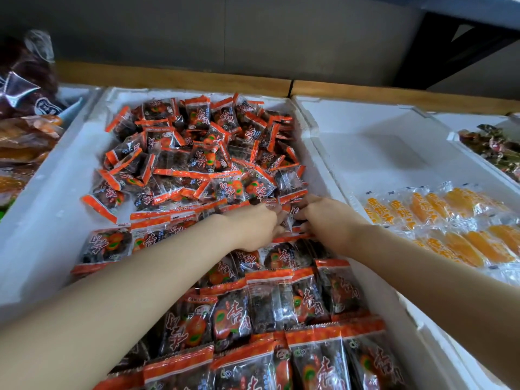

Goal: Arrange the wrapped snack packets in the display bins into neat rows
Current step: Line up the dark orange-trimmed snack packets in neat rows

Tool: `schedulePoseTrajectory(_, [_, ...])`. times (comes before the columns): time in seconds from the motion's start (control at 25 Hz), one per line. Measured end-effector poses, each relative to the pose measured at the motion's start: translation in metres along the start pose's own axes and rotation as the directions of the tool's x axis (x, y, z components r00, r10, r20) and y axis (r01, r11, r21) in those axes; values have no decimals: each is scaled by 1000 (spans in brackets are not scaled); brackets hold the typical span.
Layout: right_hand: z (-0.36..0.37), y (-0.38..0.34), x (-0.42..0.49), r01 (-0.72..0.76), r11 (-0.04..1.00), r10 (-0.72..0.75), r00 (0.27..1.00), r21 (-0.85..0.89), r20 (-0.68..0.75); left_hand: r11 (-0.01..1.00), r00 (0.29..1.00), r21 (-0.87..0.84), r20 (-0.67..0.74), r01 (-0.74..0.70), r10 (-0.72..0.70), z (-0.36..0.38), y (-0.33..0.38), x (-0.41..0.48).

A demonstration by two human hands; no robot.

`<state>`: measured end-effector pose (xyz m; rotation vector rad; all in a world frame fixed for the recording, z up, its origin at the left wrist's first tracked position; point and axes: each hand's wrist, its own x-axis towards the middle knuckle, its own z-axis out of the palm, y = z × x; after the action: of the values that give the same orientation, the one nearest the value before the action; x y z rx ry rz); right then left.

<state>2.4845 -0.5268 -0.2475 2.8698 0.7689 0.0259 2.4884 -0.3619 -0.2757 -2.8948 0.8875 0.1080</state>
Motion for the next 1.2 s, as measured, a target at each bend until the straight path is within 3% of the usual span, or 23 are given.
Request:
schedulePoseTrajectory(0.16, [1,-1,4,-33,997,37,997,66,-65,996,993,35,-90,84,-81,3,5,-1])
schedulePoseTrajectory(0.28, [-1,-4,6,-57,992,65,996,116,-60,997,985,40,-159,70,-63,2,12,-3])
schedulePoseTrajectory(0.4, [-10,-6,14,-81,955,145,966,285,-212,995,925,-88,-373,42,-72,-5,5,-15])
schedulePoseTrajectory(0.48, [-13,-7,26,-98,933,198,944,346,-266,971,823,-161,-517,177,-235,-11,-10,-20])
schedulePoseTrajectory(0.52, [-13,-9,32,-122,927,218,945,355,-243,936,778,-207,-521,284,-351,-14,-20,-21])
schedulePoseTrajectory(0.64, [-10,-17,48,-212,885,307,935,415,-177,768,713,-394,-312,504,-628,-16,-45,-21])
schedulePoseTrajectory(0.72, [-10,-20,54,-250,863,362,912,439,-193,661,697,-587,-217,466,-684,-18,-51,-18])
schedulePoseTrajectory(0.8, [-12,-21,55,-263,868,389,888,421,-246,604,686,-687,-209,404,-697,-20,-51,-17])
schedulePoseTrajectory(0.96, [-20,-21,50,-219,916,334,880,335,-337,651,619,-727,-413,217,-668,-32,-39,-24])
schedulePoseTrajectory(1.12, [-46,-24,30,-102,768,390,857,632,-336,650,453,-760,-574,16,-682,-59,-24,-44])
schedulePoseTrajectory(1.2, [-58,-31,12,-4,705,363,861,709,-356,624,454,-779,-577,-57,-679,-64,-12,-61])
